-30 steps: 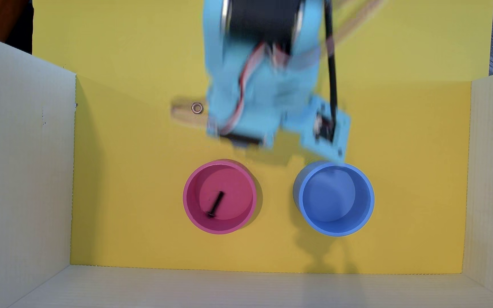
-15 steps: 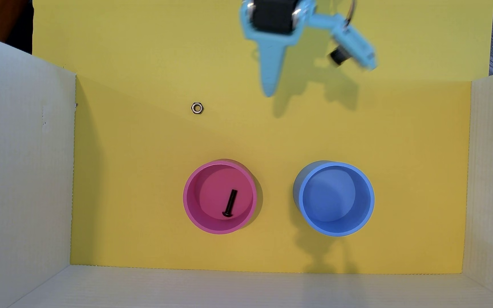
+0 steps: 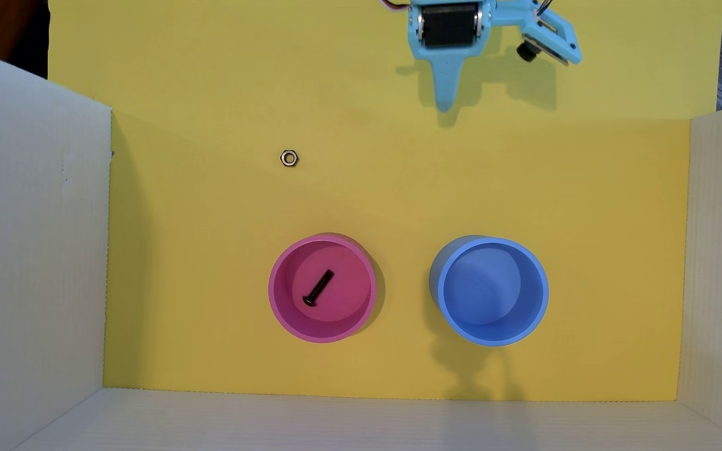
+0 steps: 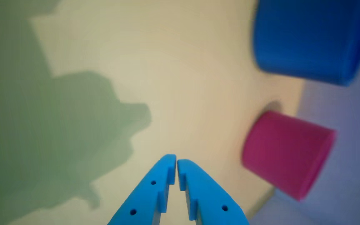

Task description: Pick up the bolt and place it in the pink box

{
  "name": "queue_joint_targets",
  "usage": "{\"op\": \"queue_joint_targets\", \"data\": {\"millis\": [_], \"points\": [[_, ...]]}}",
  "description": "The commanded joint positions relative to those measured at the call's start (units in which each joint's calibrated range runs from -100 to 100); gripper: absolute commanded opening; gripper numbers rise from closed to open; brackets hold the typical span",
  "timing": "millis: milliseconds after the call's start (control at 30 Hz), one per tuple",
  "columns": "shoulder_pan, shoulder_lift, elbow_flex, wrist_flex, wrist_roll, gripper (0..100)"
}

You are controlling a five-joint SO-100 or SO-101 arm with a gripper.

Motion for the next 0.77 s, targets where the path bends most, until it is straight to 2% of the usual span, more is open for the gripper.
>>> {"op": "queue_joint_targets", "data": {"millis": [0, 733], "points": [[-0.48, -0.35, -1.01, 3.19, -0.19, 1], [-0.56, -0.35, -1.28, 3.44, -0.19, 1]]}}
